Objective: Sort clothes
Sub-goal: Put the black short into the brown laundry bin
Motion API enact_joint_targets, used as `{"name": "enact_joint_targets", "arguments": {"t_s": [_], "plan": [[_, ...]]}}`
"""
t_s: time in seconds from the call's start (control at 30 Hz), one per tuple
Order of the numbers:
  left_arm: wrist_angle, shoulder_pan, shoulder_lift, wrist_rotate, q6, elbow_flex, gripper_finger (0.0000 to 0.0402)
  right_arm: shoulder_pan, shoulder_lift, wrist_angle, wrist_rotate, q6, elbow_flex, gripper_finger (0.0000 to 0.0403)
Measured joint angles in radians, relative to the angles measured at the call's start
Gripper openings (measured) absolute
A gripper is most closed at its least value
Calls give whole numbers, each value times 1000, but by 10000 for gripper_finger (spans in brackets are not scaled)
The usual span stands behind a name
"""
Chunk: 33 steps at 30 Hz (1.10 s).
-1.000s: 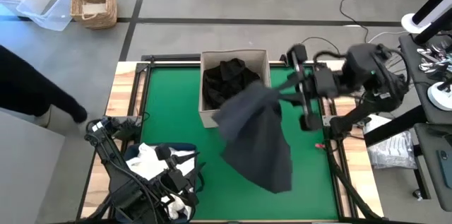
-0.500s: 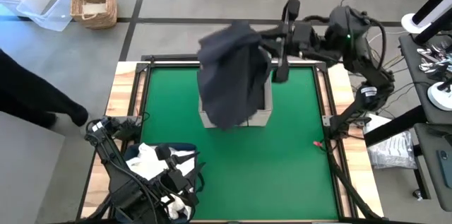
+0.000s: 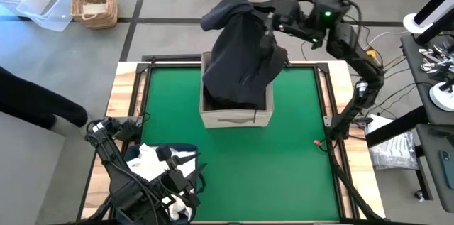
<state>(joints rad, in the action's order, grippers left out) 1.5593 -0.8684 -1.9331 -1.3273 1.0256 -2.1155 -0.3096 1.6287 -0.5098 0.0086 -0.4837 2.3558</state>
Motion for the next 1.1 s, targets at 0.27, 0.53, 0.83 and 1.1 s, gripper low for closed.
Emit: {"name": "enact_joint_targets", "arguments": {"t_s": [0.27,0.53,0.83,1.1], "plan": [[1,0,0,-8,1,0,135,-15,76,-33,-17,0,0,12],[12,0,0,-25,1,0,135,-51,108,-181,-17,18,0,12],[12,0,0,-64,-20,0,135,-69,110,-351,-20,40,-2,12],[12,0,0,-69,-21,0,135,-70,110,-458,-64,49,-2,12]]}}
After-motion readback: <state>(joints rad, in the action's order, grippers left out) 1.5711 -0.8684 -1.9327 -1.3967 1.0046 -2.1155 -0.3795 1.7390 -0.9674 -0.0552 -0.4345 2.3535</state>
